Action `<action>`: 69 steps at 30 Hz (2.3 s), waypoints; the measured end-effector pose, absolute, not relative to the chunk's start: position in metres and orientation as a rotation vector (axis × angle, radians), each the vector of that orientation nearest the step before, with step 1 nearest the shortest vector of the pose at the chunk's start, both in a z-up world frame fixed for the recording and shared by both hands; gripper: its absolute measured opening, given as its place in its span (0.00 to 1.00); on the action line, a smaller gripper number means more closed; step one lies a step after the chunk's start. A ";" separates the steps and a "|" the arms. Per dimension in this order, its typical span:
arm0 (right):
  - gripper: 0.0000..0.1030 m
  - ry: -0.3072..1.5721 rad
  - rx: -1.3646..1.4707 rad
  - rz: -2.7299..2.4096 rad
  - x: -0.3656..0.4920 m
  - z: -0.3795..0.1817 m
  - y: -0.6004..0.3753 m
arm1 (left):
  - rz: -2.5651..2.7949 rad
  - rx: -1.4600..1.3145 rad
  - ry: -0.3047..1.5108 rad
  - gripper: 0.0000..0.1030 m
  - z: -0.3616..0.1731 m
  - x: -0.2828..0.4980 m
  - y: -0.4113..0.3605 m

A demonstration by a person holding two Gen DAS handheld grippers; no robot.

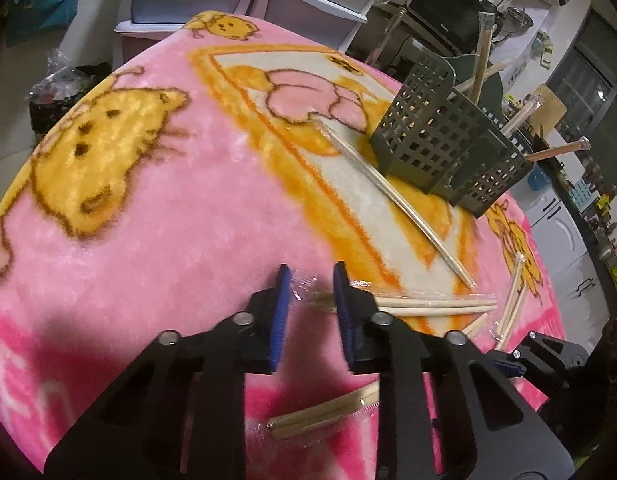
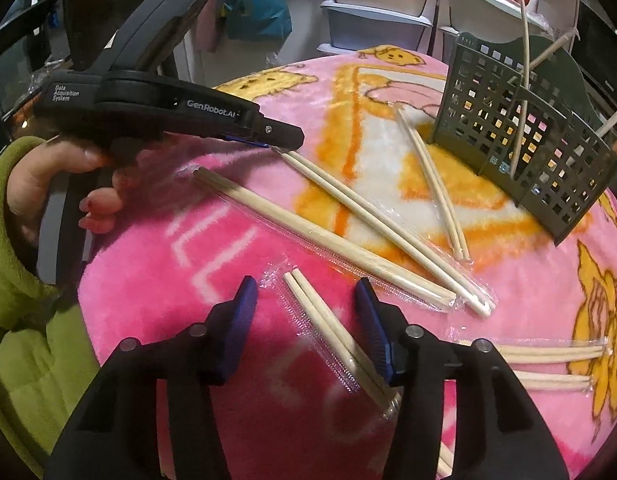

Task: Organize utensils
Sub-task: 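Close the left tool on wrapped chopsticks while the right tool grasps another pair, then lift both held chopstick bundles and carry them over the green basket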

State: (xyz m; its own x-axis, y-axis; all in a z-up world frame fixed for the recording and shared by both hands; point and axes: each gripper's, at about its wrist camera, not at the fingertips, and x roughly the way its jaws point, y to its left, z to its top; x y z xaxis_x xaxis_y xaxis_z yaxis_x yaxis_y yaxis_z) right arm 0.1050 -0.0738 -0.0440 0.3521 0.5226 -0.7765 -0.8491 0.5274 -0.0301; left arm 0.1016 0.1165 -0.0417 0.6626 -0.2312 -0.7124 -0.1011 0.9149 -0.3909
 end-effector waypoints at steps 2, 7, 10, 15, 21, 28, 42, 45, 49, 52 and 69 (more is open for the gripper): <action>0.43 0.794 -0.479 0.935 0.106 -0.044 -0.074 | -0.076 -0.421 0.851 0.10 -0.042 0.102 0.117; 0.24 0.778 -0.500 0.947 0.107 -0.043 -0.072 | -0.086 -0.426 0.850 0.03 -0.042 0.103 0.117; 0.12 0.763 -0.494 0.956 0.109 -0.040 -0.071 | -0.101 -0.432 0.841 0.02 -0.038 0.103 0.116; 0.07 0.743 -0.431 0.941 0.117 -0.027 -0.081 | -0.124 -0.436 0.798 0.02 -0.023 0.104 0.115; 0.06 0.688 -0.348 0.920 0.128 -0.003 -0.097 | -0.161 -0.441 0.740 0.02 0.002 0.106 0.113; 0.05 0.607 -0.215 0.897 0.142 0.032 -0.121 | -0.225 -0.421 0.663 0.02 0.037 0.111 0.098; 0.05 0.474 -0.055 0.839 0.161 0.083 -0.157 | -0.347 -0.376 0.543 0.01 0.095 0.122 0.063; 0.05 0.453 -0.034 0.831 0.165 0.091 -0.162 | -0.369 -0.357 0.523 0.01 0.106 0.124 0.056; 0.05 0.423 -0.014 0.818 0.168 0.101 -0.168 | -0.393 -0.328 0.500 0.01 0.120 0.128 0.046; 0.05 0.398 0.000 0.808 0.170 0.109 -0.171 | -0.410 -0.310 0.480 0.01 0.131 0.129 0.040; 0.05 0.250 0.065 0.767 0.189 0.162 -0.184 | -0.469 -0.286 0.373 0.01 0.180 0.137 0.024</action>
State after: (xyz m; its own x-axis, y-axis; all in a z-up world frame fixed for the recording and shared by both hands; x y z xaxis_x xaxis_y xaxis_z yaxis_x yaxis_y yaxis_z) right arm 0.1889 -0.1842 0.1621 0.6919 0.6936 -0.2003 -0.6783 0.7196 0.1487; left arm 0.1374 0.0241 0.1796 0.8272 -0.4863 -0.2815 0.3835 0.8548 -0.3497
